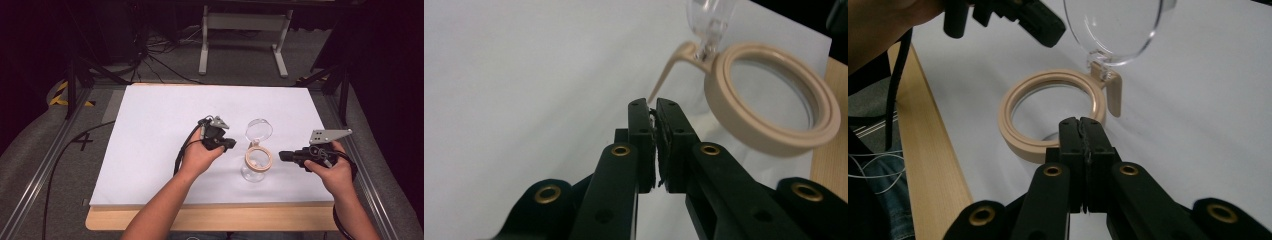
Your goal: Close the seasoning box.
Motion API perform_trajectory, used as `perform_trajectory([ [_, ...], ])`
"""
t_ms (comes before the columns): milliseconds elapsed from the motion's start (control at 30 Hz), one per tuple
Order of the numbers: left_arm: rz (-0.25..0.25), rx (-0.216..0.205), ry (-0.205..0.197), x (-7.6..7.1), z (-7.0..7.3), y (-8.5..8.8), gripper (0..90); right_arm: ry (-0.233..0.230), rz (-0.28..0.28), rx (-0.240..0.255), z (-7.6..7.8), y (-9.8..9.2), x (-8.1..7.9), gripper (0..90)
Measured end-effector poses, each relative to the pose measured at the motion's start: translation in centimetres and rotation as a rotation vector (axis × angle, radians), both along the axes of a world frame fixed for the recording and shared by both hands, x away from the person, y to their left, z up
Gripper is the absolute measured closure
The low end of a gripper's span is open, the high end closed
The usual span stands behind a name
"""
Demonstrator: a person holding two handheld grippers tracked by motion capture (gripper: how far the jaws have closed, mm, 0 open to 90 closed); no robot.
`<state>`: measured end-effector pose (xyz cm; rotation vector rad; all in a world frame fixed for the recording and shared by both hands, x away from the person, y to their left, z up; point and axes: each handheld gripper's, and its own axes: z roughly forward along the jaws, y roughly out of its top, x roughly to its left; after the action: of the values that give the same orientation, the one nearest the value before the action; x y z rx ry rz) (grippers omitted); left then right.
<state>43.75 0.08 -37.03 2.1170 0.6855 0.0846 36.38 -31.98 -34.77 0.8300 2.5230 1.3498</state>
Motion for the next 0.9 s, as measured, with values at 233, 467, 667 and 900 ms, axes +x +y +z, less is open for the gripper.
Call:
perform_trajectory([
  [233, 0.006, -0.072, -0.006, 1.6, 1.9, -0.9, 85.3, 0.017, 0.028, 0.013, -0.3, 1.4, 0.0, 89.4],
  [467, -0.027, -0.105, -0.031, 2.1, 3.9, -1.9, 85.1, 0.016, 0.043, 0.020, -0.2, 2.1, 0.3, 89.4],
  [667, -0.038, -0.111, -0.032, 1.9, 4.9, -1.8, 85.5, 0.021, 0.049, 0.024, -0.4, 2.5, 0.7, 89.4],
  [900, -0.078, -0.087, -0.043, 1.2, 5.3, -2.2, 85.2, 0.019, 0.057, 0.033, -0.2, 2.8, 0.9, 89.4],
])
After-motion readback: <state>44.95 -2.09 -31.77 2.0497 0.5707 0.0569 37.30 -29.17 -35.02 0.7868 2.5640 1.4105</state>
